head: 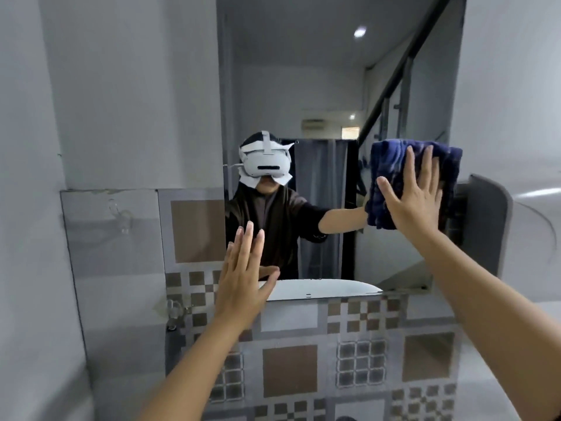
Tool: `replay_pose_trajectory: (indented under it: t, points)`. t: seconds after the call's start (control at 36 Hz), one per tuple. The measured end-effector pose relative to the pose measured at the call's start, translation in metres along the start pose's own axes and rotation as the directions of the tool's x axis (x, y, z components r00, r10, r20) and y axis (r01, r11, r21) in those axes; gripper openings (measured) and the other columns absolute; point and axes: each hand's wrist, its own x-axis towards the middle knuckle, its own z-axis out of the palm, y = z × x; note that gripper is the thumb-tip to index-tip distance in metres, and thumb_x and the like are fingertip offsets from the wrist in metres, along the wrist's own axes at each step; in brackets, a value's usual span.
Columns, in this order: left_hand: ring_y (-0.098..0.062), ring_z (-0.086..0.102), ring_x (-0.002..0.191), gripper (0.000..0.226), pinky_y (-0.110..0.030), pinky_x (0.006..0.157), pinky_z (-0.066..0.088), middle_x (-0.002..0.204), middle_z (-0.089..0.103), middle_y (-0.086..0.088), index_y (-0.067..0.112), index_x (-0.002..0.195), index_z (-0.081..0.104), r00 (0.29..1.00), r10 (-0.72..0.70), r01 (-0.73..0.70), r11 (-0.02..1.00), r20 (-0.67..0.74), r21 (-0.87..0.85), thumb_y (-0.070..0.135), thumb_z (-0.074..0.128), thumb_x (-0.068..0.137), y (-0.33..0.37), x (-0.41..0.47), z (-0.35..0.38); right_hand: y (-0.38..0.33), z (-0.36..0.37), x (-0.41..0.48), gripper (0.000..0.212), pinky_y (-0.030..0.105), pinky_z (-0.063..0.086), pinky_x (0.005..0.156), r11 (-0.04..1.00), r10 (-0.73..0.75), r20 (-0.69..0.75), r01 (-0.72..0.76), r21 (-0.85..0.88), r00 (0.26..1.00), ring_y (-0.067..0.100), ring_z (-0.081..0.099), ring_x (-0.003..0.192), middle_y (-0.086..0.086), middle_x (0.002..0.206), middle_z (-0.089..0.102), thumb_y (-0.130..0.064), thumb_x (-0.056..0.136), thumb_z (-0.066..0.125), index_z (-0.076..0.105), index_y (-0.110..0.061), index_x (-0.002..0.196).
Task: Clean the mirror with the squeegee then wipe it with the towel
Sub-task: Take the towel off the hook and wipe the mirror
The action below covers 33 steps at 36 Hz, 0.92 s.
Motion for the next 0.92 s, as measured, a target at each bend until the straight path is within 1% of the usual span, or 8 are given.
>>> replay_pose_trajectory:
  t: [0.17, 0.31, 0.42, 0.53, 0.67, 0.78, 0.86, 0.92]
  points:
    - [-0.018, 0.003, 0.145, 0.063, -0.034, 0.118, 0.007, 0.157, 0.003, -0.006, 0.009, 0.148, 0.01, 0.984, 0.169, -0.165, 0.984, -0.056, 0.074, 0.031, 0.041, 0.097, -0.015, 0.084, -0.043, -0.021, 0.036, -0.036, 0.07, 0.052, 0.001, 0.116, 0.955, 0.252, -0.119, -0.226, 0.193, 0.961, 0.022, -0.006, 0.145, 0.004, 0.158, -0.005, -0.056, 0.088, 0.03, 0.003, -0.029, 0.147]
    - [-0.018, 0.006, 0.144, 0.058, -0.028, 0.117, 0.006, 0.157, 0.005, -0.005, 0.01, 0.147, 0.012, 0.968, 0.217, -0.195, 0.966, -0.123, 0.171, 0.03, 0.036, 0.099, -0.02, 0.168, -0.093, -0.069, 0.06, -0.055, 0.067, 0.056, -0.002, 0.112, 0.936, 0.258, -0.123, -0.217, 0.276, 0.958, 0.021, -0.009, 0.144, 0.003, 0.158, -0.007, -0.053, 0.09, 0.029, 0.002, -0.031, 0.147]
    - [-0.015, 0.008, 0.144, 0.056, -0.026, 0.112, 0.015, 0.157, 0.009, -0.002, 0.009, 0.147, 0.016, 0.958, 0.24, -0.212, 0.961, -0.158, 0.177, 0.028, 0.038, 0.099, -0.023, 0.202, -0.118, -0.118, 0.076, -0.065, 0.066, 0.055, -0.002, 0.112, 0.967, 0.092, -0.107, -0.063, 0.248, 0.99, 0.018, -0.01, 0.144, 0.001, 0.158, -0.009, -0.052, 0.092, 0.034, 0.003, -0.032, 0.146]
    - [-0.015, 0.01, 0.144, 0.057, -0.027, 0.113, 0.019, 0.157, 0.011, -0.003, 0.009, 0.147, 0.018, 0.947, 0.276, -0.247, 0.952, -0.164, 0.179, 0.028, 0.04, 0.098, -0.027, 0.205, -0.118, -0.166, 0.097, -0.082, 0.064, 0.049, -0.007, 0.113, 0.962, -0.242, -0.083, 0.25, 0.111, 0.967, 0.021, -0.005, 0.144, 0.001, 0.156, -0.006, -0.052, 0.092, 0.033, 0.008, -0.03, 0.147]
    - [-0.019, 0.009, 0.144, 0.058, -0.026, 0.115, 0.012, 0.157, 0.01, -0.007, 0.007, 0.147, 0.017, 0.95, 0.224, -0.198, 0.971, -0.218, 0.133, 0.024, 0.042, 0.098, -0.019, 0.197, -0.107, -0.155, 0.111, -0.105, 0.054, 0.047, 0.008, 0.116, 0.681, -0.726, 0.049, 0.727, -0.09, 0.686, 0.022, 0.018, 0.143, 0.0, 0.155, 0.021, -0.047, 0.094, 0.035, 0.025, -0.03, 0.144]
    - [-0.022, 0.006, 0.145, 0.059, -0.016, 0.112, -0.002, 0.157, 0.009, -0.01, 0.006, 0.147, 0.015, 0.95, 0.191, -0.159, 0.977, -0.248, 0.144, 0.028, 0.04, 0.098, -0.019, 0.186, -0.092, -0.083, 0.097, -0.095, 0.054, 0.047, 0.017, 0.115, 0.456, -0.852, 0.174, 0.863, -0.216, 0.494, 0.021, 0.022, 0.142, -0.002, 0.153, 0.025, -0.05, 0.093, 0.035, 0.027, -0.032, 0.143]
    - [-0.023, 0.004, 0.145, 0.06, -0.014, 0.111, -0.01, 0.157, 0.008, -0.01, 0.007, 0.147, 0.013, 0.95, 0.174, -0.143, 0.98, -0.258, 0.135, 0.028, 0.039, 0.098, -0.02, 0.174, -0.082, -0.02, 0.076, -0.08, 0.056, 0.048, 0.02, 0.114, 0.456, -0.836, 0.171, 0.833, -0.313, 0.522, 0.022, 0.024, 0.141, -0.001, 0.152, 0.025, -0.052, 0.091, 0.04, 0.029, -0.032, 0.143]
    - [-0.023, 0.003, 0.145, 0.061, -0.016, 0.111, -0.01, 0.157, 0.007, -0.011, 0.007, 0.147, 0.011, 0.954, 0.166, -0.14, 0.983, -0.251, 0.118, 0.028, 0.04, 0.098, -0.019, 0.166, -0.077, 0.016, 0.065, -0.075, 0.061, 0.049, 0.019, 0.113, 0.559, -0.764, 0.125, 0.746, -0.362, 0.633, 0.025, 0.024, 0.14, 0.002, 0.151, 0.025, -0.051, 0.089, 0.043, 0.026, -0.031, 0.144]
